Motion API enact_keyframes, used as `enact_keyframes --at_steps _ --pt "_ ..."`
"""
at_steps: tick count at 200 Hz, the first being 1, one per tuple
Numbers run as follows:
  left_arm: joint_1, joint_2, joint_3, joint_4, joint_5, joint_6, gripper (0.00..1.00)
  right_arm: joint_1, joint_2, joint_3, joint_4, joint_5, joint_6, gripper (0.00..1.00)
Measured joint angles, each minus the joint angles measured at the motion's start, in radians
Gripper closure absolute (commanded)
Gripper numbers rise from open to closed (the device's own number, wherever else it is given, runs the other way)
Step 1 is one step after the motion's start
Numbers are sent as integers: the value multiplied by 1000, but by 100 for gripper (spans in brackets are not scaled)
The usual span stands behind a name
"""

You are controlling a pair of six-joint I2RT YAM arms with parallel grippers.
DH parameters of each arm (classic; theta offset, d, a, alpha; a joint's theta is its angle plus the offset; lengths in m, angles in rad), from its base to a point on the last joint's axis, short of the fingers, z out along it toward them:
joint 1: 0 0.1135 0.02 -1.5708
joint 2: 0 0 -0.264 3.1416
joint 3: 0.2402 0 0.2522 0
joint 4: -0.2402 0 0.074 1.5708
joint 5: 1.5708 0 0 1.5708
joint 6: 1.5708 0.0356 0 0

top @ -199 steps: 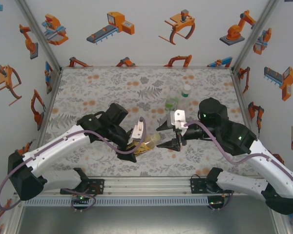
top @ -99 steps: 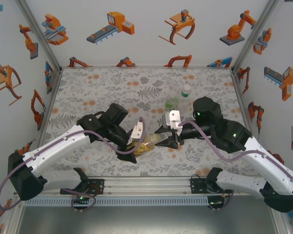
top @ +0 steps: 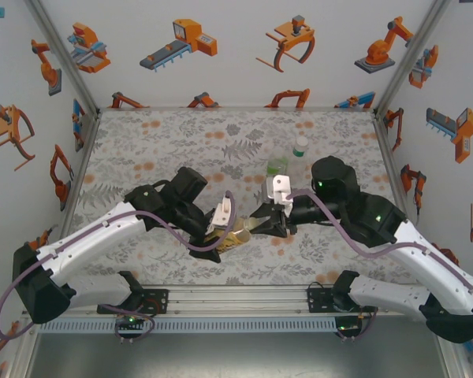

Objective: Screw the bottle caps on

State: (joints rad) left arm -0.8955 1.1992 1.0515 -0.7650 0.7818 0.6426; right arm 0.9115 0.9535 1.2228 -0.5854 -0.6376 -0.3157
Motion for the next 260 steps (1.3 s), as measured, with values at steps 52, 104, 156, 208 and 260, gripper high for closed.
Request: enact_keyframes --at_steps 52,104,156,208,260 --pt "0 -84 -88 177 -231 -89 100 0 -3 -67 114 189 273 100" --pt "-13 -33 -101 312 -443 -148 100 -3 4 -129 217 518 719 100" --pt "-34 33 -84 383 -587 -175 100 -6 27 -139 175 781 1134 100" --pt "-35 35 -84 387 -617 -178 100 -6 45 -139 172 822 1241 80" --pt "-37 27 -84 405 -544 -168 100 -3 17 -129 185 751 1096 37"
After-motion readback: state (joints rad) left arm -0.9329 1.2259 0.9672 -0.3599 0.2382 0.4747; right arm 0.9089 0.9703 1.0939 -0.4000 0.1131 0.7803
